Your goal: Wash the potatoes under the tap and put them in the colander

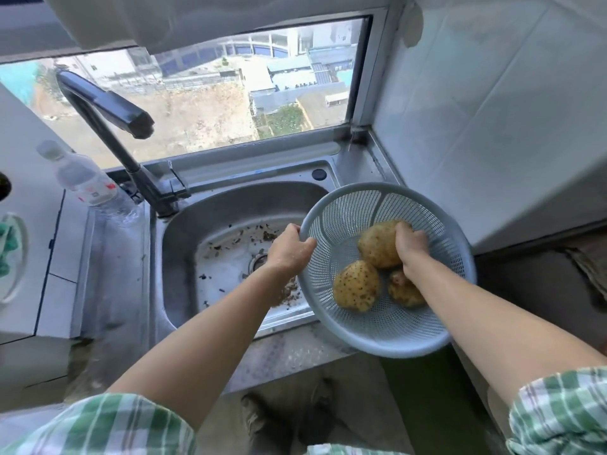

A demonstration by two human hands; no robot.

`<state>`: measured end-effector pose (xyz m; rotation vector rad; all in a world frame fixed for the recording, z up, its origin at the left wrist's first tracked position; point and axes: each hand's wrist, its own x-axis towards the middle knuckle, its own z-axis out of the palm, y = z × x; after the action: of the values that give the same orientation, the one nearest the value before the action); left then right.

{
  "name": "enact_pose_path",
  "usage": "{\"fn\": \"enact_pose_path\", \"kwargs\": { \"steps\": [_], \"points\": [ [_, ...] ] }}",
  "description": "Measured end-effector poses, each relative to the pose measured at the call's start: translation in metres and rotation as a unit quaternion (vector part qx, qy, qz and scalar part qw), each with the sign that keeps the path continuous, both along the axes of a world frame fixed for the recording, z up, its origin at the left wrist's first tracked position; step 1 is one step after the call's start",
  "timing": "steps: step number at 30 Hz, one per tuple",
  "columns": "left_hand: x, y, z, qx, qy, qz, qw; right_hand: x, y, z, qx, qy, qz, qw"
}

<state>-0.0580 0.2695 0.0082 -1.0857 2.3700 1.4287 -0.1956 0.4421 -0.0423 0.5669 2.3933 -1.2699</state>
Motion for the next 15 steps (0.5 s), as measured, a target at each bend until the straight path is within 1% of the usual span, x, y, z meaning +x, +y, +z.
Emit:
{"fn": "enact_pose_path", "kwargs": {
  "steps": [2,3,6,9,11,13,15],
  "points": [
    [0.000,0.000,0.000,-0.007,-0.003,-0.004,1.000,0.001,0.005,0.005,0.090,0.002,0.039,0.995],
    [0.001,0.000,0.000,-0.008,-0.004,-0.006,1.000,0.000,0.008,0.005,0.118,0.004,0.057,0.991],
    [0.001,0.001,-0.002,-0.018,0.002,-0.014,1.000,0.002,0.017,0.011,0.161,0.014,0.096,0.982],
    [0.002,0.001,-0.003,-0.033,-0.001,-0.025,0.999,0.006,0.011,0.023,0.206,0.064,0.140,0.966],
    [0.004,-0.001,-0.003,-0.038,-0.006,-0.028,0.999,0.012,0.000,0.036,0.198,0.126,0.176,0.956],
    [0.007,-0.004,0.001,-0.037,-0.009,-0.027,0.999,0.021,-0.015,0.049,0.154,0.175,0.228,0.945],
    [0.013,-0.013,0.004,-0.068,-0.009,-0.034,0.997,0.031,-0.030,0.063,0.094,0.206,0.298,0.927]
  ]
}}
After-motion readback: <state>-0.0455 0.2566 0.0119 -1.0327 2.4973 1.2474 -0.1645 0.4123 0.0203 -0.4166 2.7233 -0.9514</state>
